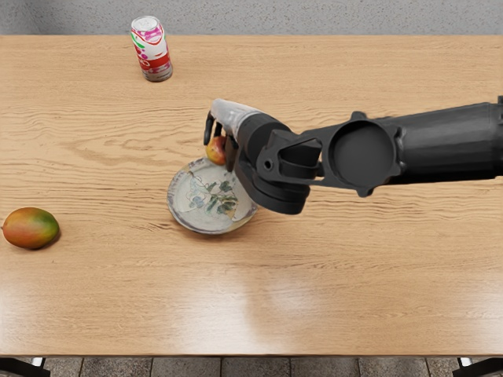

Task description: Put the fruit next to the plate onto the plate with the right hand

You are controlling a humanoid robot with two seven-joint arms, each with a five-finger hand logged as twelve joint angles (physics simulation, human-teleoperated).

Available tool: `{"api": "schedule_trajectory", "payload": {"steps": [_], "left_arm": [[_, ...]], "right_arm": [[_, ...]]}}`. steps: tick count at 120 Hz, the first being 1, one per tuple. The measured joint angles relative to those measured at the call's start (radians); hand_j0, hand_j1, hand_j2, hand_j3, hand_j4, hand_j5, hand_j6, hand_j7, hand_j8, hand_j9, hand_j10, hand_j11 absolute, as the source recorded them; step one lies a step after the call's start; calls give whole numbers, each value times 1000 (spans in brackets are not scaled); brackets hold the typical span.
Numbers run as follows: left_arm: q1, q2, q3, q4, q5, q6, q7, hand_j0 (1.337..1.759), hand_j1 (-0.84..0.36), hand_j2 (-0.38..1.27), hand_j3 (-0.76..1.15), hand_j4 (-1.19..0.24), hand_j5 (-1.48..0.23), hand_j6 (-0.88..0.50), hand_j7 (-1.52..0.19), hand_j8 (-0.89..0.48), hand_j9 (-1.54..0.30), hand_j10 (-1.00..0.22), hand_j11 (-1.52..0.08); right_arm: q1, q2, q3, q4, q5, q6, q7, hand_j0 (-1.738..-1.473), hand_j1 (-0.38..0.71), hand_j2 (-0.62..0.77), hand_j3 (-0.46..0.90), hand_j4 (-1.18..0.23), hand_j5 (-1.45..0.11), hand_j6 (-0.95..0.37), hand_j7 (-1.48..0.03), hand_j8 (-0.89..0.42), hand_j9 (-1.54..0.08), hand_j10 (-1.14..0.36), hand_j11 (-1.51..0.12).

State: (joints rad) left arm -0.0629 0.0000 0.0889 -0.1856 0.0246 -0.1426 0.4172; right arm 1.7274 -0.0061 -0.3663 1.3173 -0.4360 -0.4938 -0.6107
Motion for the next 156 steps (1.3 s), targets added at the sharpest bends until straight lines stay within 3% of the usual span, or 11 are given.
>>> {"api": "schedule_trajectory", "payload": {"steps": [19,48,62,73,105,112,122,140,156], "left_arm": [[0,0,0,0,0,0,0,1658,339,2,0,-8,-11,-8,-11,-8,-11,-8,-11],[2,0,0,0,0,0,0,1658,339,2,0,-8,-11,-8,-11,-8,-11,-8,-11],[2,0,0,0,0,0,0,1658,339,2,0,-8,-11,-8,-11,-8,-11,-8,-11],[2,0,0,0,0,0,0,1658,339,2,0,-8,-11,-8,-11,-8,-11,-8,-11],[0,0,0,0,0,0,0,1658,339,2,0,-8,-11,-8,-11,-8,-11,-8,-11],[0,0,0,0,0,0,0,1658,339,2,0,-8,-11,-8,-11,-8,-11,-8,-11],[0,0,0,0,0,0,0,1658,339,2,0,-8,-11,-8,-11,-8,-11,-8,-11],[-2,0,0,0,0,0,0,1658,339,2,0,-8,-11,-8,-11,-8,-11,-8,-11],[-2,0,0,0,0,0,0,1658,339,2,0,-8,-11,-8,-11,-8,-11,-8,-11]], "right_arm": [[-25,5,-1,-32,0,2,0,-1657,318,453,0,-681,-1037,-398,-991,-432,-1015,-747,-1017],[-25,6,0,-41,1,2,2,-1657,307,362,1,-713,-1031,-412,-983,-473,-1019,-735,-1024],[-25,6,8,-42,0,1,0,-1657,54,197,0,-431,-619,-259,-592,-295,-612,-443,-615],[-26,6,13,-41,-1,3,0,-1658,-92,126,0,-275,-395,-166,-378,-189,-391,-283,-393],[-33,6,59,-1,0,12,0,-1658,-280,35,0,-75,-107,-46,-102,-52,-106,-77,-106],[-75,-5,135,34,-1,18,0,-1658,-297,26,0,-57,-81,-35,-77,-39,-80,-58,-80],[-187,-95,302,117,-1,87,0,-1658,-315,18,0,-38,-54,-24,-51,-27,-53,-39,-53],[-489,-289,690,211,37,423,0,-1658,-333,9,0,-19,-26,-12,-25,-13,-25,-19,-26],[-604,-431,892,231,232,712,0,-1658,-341,5,0,-10,-13,-6,-13,-7,-13,-10,-13]]}}
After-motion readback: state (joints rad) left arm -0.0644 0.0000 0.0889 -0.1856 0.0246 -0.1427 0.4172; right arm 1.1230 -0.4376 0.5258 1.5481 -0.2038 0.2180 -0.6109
